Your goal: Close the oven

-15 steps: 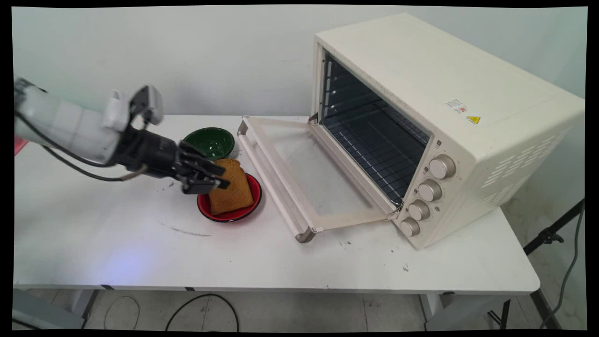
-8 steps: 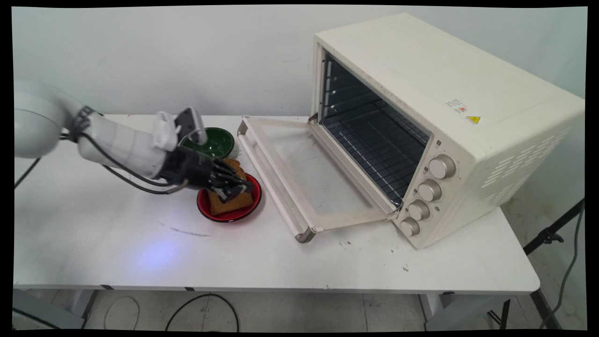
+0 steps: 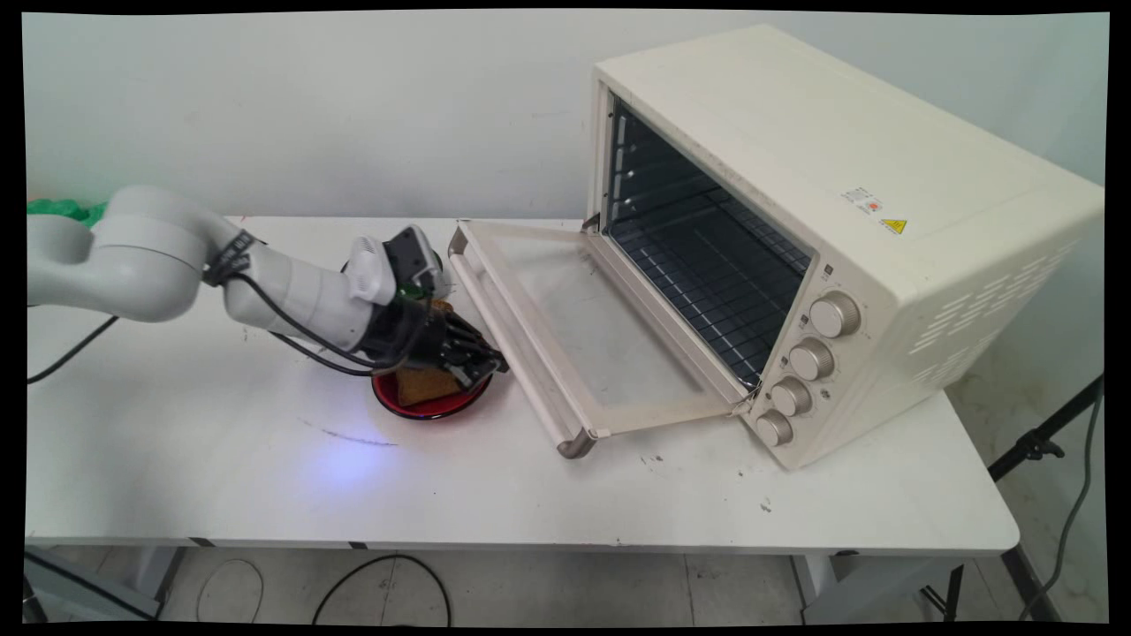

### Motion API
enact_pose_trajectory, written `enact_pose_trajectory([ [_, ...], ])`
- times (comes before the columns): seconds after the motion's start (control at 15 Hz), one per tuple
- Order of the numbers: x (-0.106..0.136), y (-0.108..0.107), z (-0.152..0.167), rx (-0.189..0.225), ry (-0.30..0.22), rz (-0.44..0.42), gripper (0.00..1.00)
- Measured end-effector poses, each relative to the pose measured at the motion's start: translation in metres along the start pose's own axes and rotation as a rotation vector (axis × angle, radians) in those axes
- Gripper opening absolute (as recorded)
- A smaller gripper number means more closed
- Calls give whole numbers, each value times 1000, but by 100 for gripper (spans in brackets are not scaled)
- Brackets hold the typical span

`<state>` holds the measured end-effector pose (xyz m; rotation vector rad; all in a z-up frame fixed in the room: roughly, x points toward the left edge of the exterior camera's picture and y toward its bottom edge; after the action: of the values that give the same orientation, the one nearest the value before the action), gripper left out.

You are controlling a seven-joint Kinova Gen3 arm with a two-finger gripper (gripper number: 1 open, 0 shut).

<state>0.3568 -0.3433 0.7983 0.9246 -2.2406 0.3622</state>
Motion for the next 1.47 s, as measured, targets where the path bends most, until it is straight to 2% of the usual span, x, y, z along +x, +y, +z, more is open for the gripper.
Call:
enact_pose_trajectory([
  [0.67,13,1,25,13,22,-2,0],
  [1.47,59,1,15,27,101,-6,0],
])
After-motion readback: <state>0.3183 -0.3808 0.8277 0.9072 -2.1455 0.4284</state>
